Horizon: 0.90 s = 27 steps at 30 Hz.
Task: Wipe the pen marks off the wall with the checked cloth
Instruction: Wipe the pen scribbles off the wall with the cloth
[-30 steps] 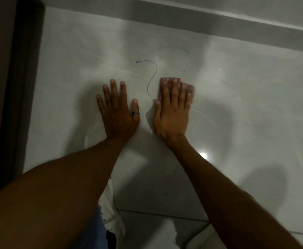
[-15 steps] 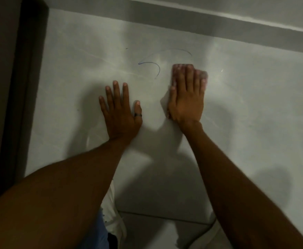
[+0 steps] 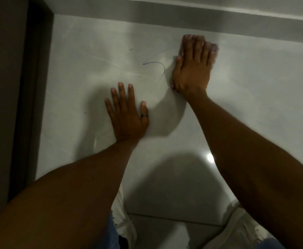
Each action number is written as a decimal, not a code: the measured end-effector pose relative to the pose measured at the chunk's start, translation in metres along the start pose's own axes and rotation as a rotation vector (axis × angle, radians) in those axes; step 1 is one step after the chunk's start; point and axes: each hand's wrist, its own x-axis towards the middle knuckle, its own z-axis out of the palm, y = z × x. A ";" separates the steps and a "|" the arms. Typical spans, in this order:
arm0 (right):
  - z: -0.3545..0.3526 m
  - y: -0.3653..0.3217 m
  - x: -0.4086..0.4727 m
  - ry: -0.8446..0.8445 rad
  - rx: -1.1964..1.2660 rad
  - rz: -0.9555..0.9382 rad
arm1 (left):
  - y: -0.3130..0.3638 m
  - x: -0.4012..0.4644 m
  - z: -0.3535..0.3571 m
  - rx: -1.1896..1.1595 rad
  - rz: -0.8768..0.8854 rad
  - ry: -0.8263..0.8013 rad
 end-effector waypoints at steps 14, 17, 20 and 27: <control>0.006 -0.036 -0.005 -0.090 -0.061 -0.409 | 0.000 -0.001 0.003 0.054 0.009 0.051; 0.016 -0.054 -0.022 -0.143 -0.104 -0.528 | 0.000 -0.001 0.003 0.048 0.008 0.056; 0.014 -0.038 -0.019 -0.160 -0.096 -0.717 | -0.001 -0.001 0.004 0.041 0.016 0.051; 0.020 -0.068 -0.034 -0.115 -0.014 -0.372 | -0.002 0.000 0.002 0.025 0.020 0.008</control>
